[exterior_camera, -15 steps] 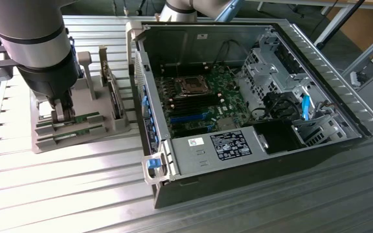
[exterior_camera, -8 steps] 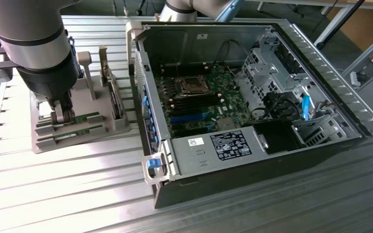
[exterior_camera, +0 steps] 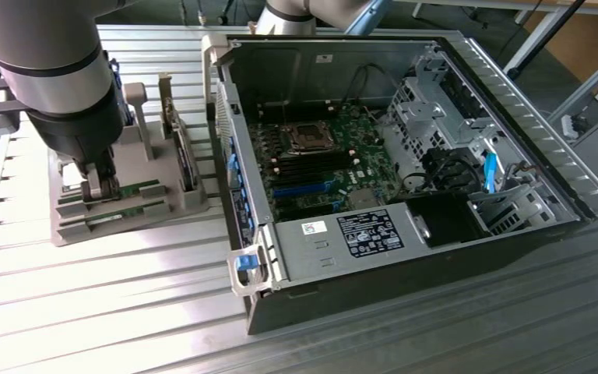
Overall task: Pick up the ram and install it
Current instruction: 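Pick up the ram and move it above insertion slot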
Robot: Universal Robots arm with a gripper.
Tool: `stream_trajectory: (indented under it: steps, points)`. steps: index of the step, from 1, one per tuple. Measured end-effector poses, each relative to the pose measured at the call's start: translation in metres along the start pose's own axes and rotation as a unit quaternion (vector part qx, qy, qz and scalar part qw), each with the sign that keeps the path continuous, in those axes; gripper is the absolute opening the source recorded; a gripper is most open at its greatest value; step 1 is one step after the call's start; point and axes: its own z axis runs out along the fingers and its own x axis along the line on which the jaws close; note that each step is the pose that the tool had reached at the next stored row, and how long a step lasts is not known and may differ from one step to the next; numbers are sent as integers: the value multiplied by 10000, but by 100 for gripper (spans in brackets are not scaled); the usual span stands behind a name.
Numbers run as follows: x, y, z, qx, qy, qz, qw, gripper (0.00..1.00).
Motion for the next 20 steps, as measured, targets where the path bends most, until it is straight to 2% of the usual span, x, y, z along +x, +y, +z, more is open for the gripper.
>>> stream_trajectory:
  steps: [14, 20]
  points:
    - [28, 60, 56, 1, -3, -1, 10000, 22]
    - [32, 58, 101, -1, -2, -19, 10000, 22]
